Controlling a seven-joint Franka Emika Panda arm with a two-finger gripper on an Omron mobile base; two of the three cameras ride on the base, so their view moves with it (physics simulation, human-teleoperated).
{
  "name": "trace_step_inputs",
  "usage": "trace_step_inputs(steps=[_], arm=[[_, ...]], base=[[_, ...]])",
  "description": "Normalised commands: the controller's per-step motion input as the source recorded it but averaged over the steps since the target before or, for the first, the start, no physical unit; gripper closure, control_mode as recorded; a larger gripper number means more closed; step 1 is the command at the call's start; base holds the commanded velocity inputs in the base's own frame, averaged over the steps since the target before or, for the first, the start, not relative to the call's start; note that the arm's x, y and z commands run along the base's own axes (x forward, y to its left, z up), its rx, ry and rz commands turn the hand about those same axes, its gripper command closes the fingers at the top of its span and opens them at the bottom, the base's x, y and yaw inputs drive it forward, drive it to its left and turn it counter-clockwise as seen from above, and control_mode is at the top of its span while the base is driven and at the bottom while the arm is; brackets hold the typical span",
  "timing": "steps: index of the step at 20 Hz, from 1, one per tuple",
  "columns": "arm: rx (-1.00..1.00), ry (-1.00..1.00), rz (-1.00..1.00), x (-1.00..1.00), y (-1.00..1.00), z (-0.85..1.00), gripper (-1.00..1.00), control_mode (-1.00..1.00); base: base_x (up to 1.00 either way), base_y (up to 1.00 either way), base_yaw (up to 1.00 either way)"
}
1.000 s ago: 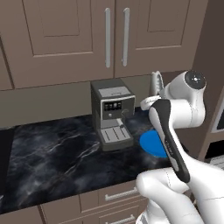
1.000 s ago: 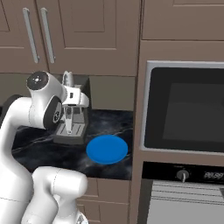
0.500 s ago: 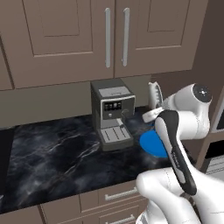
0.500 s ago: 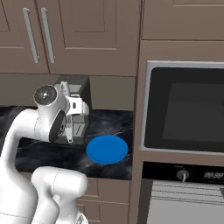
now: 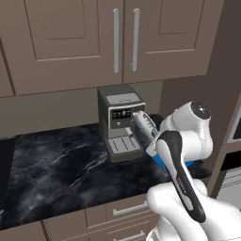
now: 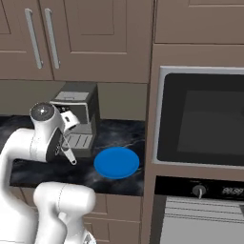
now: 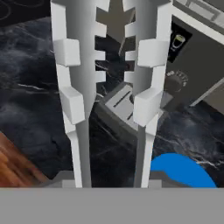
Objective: Pick up the tongs from the counter and place them near the plate next to the oven.
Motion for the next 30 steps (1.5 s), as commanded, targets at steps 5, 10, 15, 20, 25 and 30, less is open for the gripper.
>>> trace_step_inputs(steps=[5,10,15,20,25,30], arm=[[-0.41,0.32,0.42,0.00,0.58,-0.30,1.00,-1.00],[-0.32,0.31,0.40,0.13,0.22,-0.48,1.00,-1.00],[-0.13,0.06,0.43,0.02,-0.11,-0.62,1.00,-1.00],[-0.03,-0.03,0.33,0.00,-0.25,-0.54,1.00,-1.00],[-0.06,-0.11,0.03,0.00,-0.03,-0.52,1.00,-1.00],[0.00,-0.03,-0.06,0.32,0.00,-0.42,1.00,-1.00]], base=[[0.00,0.00,0.00],[0.00,0.00,0.00],[0.00,0.00,0.00],[0.00,0.00,0.00],[0.00,0.00,0.00],[0.00,0.00,0.00]])
